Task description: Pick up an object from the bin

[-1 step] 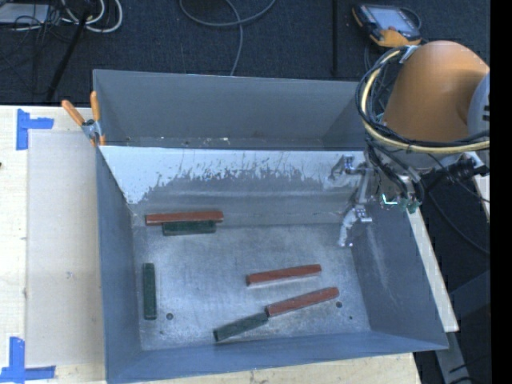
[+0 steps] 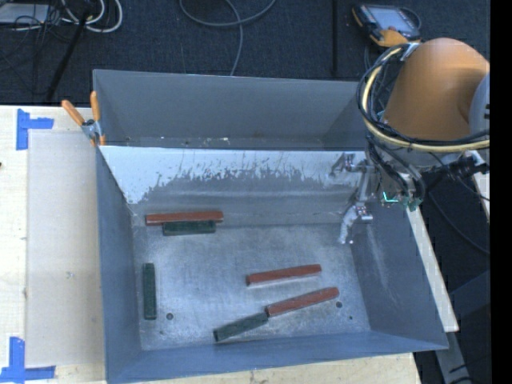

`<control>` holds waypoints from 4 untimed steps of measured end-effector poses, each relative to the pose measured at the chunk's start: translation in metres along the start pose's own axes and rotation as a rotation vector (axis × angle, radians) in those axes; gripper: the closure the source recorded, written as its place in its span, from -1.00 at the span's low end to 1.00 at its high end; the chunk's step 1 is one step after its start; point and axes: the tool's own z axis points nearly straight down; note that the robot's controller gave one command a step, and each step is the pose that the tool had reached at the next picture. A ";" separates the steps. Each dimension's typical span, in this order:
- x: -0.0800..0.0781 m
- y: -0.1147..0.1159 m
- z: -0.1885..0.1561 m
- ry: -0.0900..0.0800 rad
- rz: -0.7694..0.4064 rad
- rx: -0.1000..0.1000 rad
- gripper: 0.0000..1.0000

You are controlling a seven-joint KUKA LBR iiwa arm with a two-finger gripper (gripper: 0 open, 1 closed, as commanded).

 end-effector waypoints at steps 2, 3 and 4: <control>0.048 0.017 0.098 0.000 -0.009 0.000 -1.00; 0.017 0.010 0.169 -0.011 0.039 -0.001 1.00; 0.017 0.010 0.169 -0.011 0.038 -0.001 1.00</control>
Offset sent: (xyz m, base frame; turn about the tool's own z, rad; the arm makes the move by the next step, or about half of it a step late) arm -0.0512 0.0201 -0.1003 -0.0078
